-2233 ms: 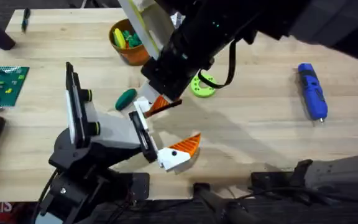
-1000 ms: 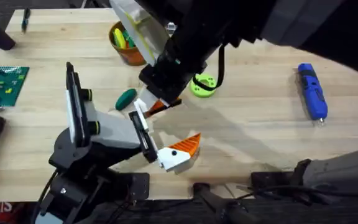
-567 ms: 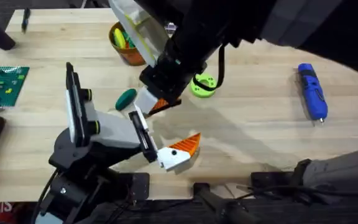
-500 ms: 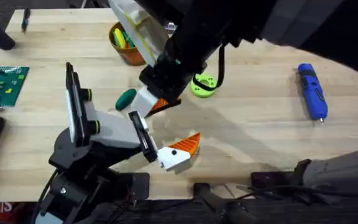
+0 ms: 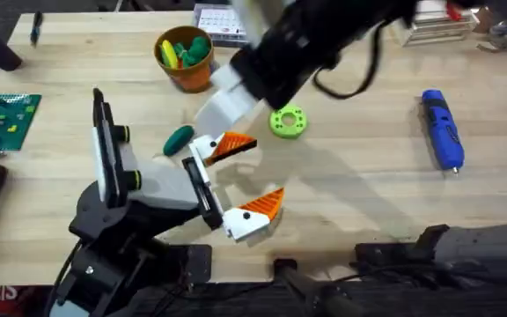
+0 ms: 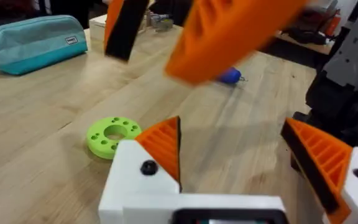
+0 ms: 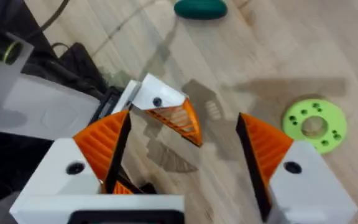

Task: Pick up the gripper from the table and insert it into the empty holder that is missing its gripper. Then pick up a screw, insert it into the mounting hole, and use the screwdriver to tighten it. Finally, clean up the table by picking up the vegetable and placing it into the bucket.

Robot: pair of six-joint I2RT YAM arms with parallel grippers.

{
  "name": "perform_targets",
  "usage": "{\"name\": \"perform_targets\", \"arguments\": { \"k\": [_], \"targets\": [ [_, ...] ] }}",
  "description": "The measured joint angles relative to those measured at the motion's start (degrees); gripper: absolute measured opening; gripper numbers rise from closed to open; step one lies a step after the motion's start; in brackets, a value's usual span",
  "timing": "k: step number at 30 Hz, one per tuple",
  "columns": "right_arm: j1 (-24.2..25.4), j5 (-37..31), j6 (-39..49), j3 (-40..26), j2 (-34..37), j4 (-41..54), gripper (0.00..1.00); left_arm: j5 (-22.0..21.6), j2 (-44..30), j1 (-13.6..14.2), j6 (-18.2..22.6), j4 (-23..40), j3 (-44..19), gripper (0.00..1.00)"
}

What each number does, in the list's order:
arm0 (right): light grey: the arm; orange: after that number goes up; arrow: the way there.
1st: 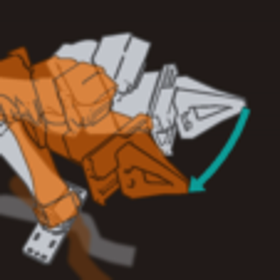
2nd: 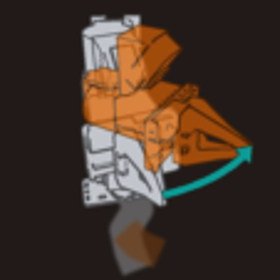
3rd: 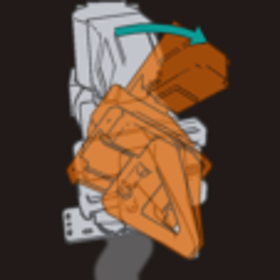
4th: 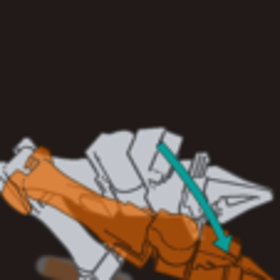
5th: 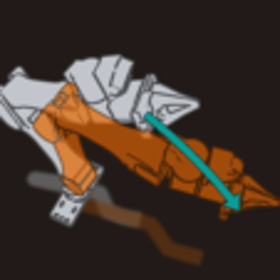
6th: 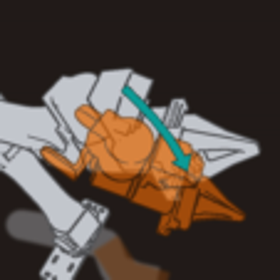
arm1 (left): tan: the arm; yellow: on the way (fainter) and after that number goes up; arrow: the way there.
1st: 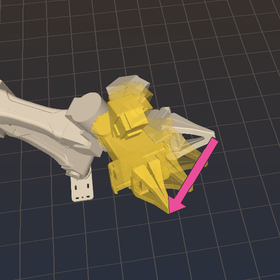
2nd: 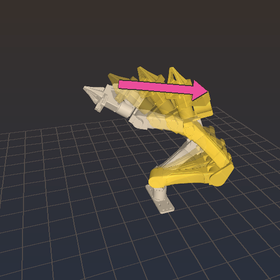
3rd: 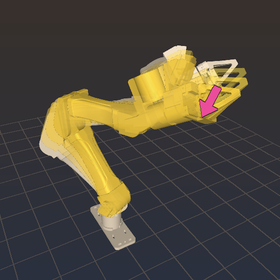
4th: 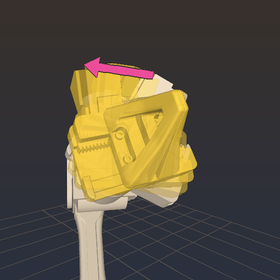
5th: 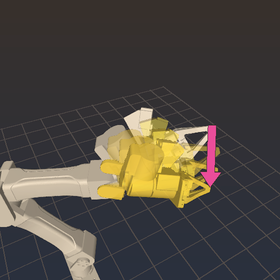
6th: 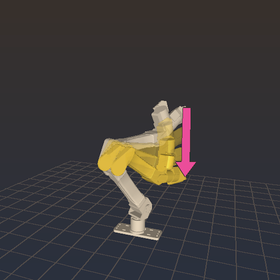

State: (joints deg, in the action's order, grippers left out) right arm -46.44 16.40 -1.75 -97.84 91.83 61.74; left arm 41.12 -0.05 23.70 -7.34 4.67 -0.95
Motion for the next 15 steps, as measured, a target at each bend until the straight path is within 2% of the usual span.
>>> {"name": "perform_targets", "arguments": {
  "k": [13,15],
  "targets": [
    [11.7,0.0,0.0,0.0,-7.4,2.2,0.993,0.0,0.0,0.0,0.0,0.0,0.0,0.983],
    [12.0,0.0,0.0,0.0,-7.4,2.2,0.993,0.0,0.0,0.0,0.0,0.0,0.0,0.983]
  ]
}}
